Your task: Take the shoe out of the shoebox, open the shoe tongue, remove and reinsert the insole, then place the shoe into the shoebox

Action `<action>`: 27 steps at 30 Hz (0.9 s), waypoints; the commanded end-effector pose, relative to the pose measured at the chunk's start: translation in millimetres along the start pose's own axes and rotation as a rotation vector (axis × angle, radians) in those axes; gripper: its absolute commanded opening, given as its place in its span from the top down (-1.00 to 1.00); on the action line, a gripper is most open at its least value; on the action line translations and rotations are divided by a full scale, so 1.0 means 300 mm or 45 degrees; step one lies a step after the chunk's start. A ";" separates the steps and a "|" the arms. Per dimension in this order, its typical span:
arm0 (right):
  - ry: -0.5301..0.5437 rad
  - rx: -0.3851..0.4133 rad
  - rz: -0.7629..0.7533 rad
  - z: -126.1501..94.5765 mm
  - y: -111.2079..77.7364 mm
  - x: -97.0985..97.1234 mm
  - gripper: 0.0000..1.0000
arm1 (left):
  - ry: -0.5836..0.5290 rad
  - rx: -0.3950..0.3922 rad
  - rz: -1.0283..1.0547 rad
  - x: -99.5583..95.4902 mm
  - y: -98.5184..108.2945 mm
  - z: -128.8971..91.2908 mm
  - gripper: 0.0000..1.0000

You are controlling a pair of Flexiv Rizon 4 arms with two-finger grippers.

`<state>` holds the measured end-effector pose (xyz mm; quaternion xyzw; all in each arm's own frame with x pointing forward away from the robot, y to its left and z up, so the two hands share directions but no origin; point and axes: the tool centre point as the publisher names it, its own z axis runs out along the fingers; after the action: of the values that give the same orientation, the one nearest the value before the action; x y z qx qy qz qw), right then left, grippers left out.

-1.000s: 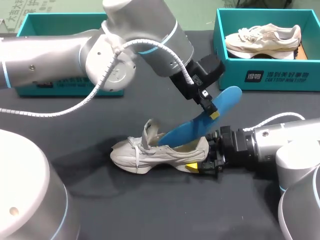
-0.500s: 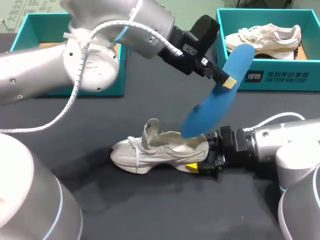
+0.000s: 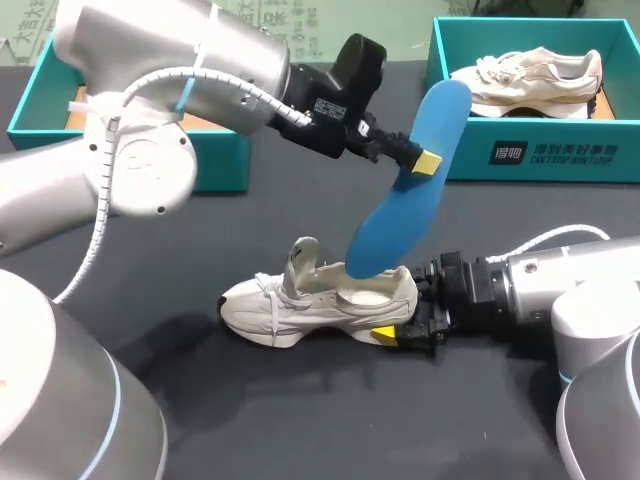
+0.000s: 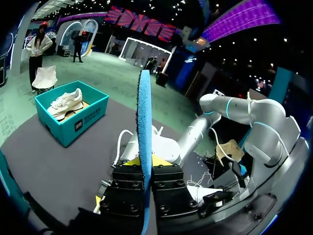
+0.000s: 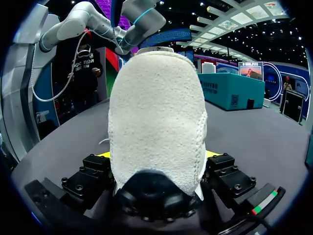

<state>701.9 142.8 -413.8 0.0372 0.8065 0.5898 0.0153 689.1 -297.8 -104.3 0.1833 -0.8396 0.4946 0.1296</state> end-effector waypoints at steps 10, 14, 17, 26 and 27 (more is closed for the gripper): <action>0.000 0.007 0.002 0.004 -0.004 0.004 1.00 | 0.067 0.436 0.049 0.120 -0.172 -0.148 1.00; 0.000 0.007 0.002 0.004 -0.004 0.004 1.00 | 0.082 0.506 0.037 0.165 -0.210 -0.204 1.00; 0.000 0.007 0.002 0.004 -0.004 0.004 1.00 | 0.124 0.519 0.015 0.202 -0.235 -0.242 1.00; 0.000 0.007 0.002 0.004 -0.004 0.004 1.00 | 0.266 0.430 0.046 0.273 -0.268 -0.401 1.00; 0.000 0.007 0.002 0.004 -0.004 0.004 1.00 | 0.248 0.395 0.106 0.284 -0.270 -0.424 1.00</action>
<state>701.9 142.8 -413.8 0.0372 0.8065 0.5898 0.0153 652.7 -273.2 39.3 0.1471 -0.7064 0.6719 0.1671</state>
